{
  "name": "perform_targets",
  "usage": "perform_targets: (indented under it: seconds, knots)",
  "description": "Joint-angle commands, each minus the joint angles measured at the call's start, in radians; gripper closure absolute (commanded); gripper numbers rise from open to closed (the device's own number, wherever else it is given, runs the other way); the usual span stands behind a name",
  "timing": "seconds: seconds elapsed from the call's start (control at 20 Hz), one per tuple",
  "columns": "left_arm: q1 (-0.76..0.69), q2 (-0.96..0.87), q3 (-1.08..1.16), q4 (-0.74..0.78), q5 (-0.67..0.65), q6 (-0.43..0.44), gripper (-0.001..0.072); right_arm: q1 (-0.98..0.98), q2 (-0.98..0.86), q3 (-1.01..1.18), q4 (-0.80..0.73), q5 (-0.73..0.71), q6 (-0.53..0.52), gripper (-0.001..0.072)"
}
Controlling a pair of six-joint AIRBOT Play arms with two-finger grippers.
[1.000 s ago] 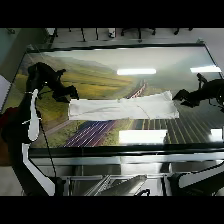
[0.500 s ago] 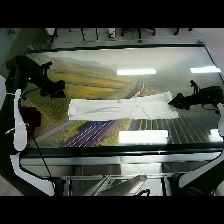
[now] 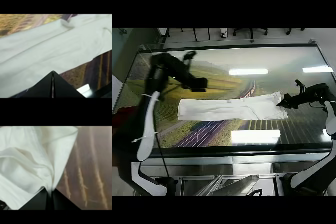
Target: Fold the shirts.
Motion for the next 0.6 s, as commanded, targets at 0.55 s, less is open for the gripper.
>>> perform_targets:
  seconds: [0.55]
  knots:
    - [-0.361,-0.425,0.102,-0.072,-0.468,-0.021,0.0694,0.025,0.425,0.286,0.111,-0.294,0.159,0.0688]
